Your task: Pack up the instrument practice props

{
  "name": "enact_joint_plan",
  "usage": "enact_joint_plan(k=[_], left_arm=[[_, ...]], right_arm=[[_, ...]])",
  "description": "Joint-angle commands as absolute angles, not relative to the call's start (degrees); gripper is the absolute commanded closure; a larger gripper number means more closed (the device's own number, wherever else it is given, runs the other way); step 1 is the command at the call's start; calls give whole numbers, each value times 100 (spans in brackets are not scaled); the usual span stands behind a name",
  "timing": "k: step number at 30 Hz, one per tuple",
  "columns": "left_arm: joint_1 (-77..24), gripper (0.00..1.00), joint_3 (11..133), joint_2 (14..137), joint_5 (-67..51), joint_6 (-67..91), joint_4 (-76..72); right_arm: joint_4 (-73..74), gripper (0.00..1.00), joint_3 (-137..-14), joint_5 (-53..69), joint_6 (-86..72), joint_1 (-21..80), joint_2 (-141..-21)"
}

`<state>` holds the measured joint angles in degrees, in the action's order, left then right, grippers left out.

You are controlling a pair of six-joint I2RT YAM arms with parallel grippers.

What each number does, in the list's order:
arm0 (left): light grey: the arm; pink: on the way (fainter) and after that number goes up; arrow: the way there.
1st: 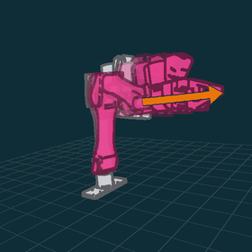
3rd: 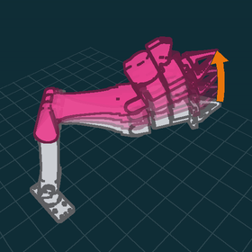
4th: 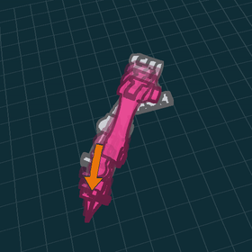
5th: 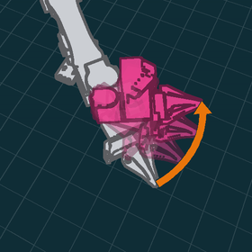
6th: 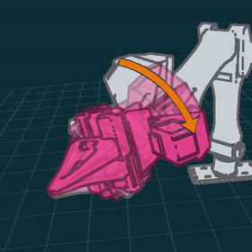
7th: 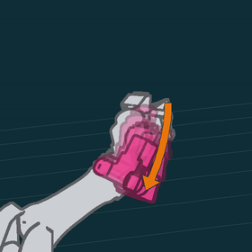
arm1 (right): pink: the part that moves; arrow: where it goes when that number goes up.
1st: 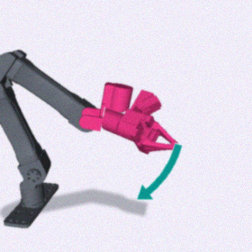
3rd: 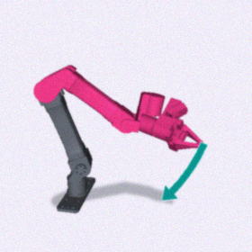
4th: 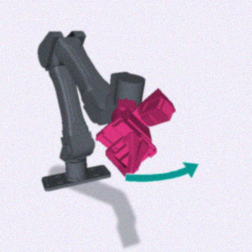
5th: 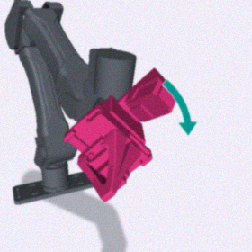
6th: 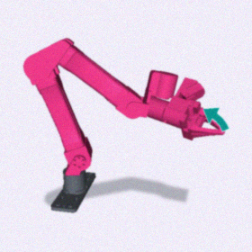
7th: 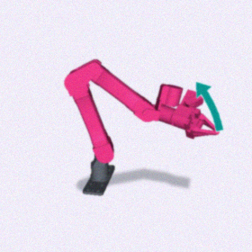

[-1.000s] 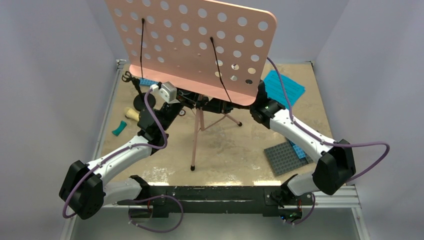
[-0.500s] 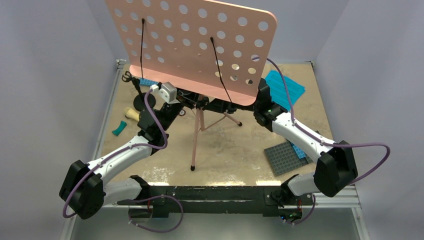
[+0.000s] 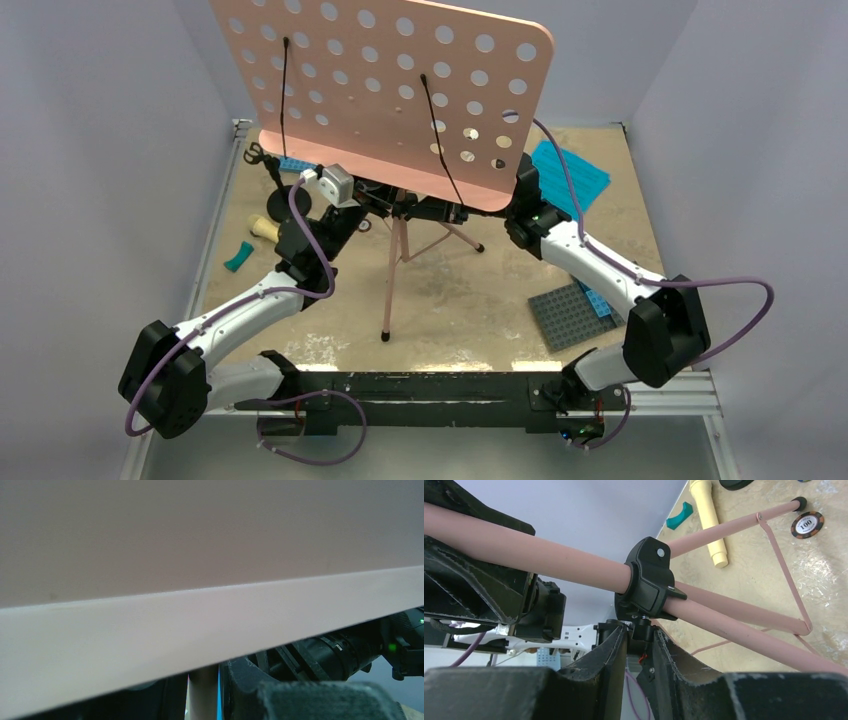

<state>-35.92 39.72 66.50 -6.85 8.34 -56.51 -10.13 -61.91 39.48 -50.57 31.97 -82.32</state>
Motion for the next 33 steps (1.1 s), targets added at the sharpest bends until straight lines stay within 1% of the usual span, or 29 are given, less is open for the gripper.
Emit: enact_joint_plan(k=[1,2,3,4,5,6,9,12,16,18,23,26,28,31,33], left_arm=[[-3709,100,3760,6754,-1063,923,-4913],[-3709,100,3755,6754,-1063,931,-4913],[-3714,100,3753,6767,-1066,939,-4920],[-3712,100,3761,6768,-1065,948,-4922],[-3710,100,3758,6768,-1066,957,-4922],[-3709,100,3754,6766,-1059,962,-4922],[-3711,100,3731,6783,-1011,1004,-4922],[-3711,100,3706,6788,-994,1047,-4922],[-3713,100,3675,6786,-969,1079,-4939],[-3710,100,3675,6800,-964,1098,-4948],[-3716,100,3682,6830,-957,1146,-4944],[-3709,100,3683,6848,-981,1182,-4957],[-3709,100,3684,6857,-976,1212,-4956],[-3709,100,3682,6863,-978,1268,-4957],[-3709,100,3674,6865,-993,1287,-4963]], right_arm=[[-1115,70,-6528,4189,-5009,3225,-8237],[-1076,70,-6575,4202,-4983,3226,-8262],[-1035,73,-6624,4206,-4946,3221,-8299],[-989,81,-6677,4195,-4896,3221,-8324],[-898,93,-6744,4163,-4799,3235,-8357],[-840,100,-6786,4110,-4656,3251,-8373],[-749,100,-6720,3560,-3924,3373,-8273],[-988,100,-6255,2655,-2882,3602,-8030],[-2178,100,-5223,1342,-1306,4053,-7638],[-2706,100,-4835,960,-665,4197,-7572],[-3434,100,-4392,-38,1100,4678,-7566],[-3907,100,-4223,-688,2208,5017,-7650],[-4308,100,-4066,-1197,3325,5342,-7779],[-5980,100,-3769,-2164,5101,5695,-8271],[-6374,100,-3701,-2409,5739,5750,-8457]])
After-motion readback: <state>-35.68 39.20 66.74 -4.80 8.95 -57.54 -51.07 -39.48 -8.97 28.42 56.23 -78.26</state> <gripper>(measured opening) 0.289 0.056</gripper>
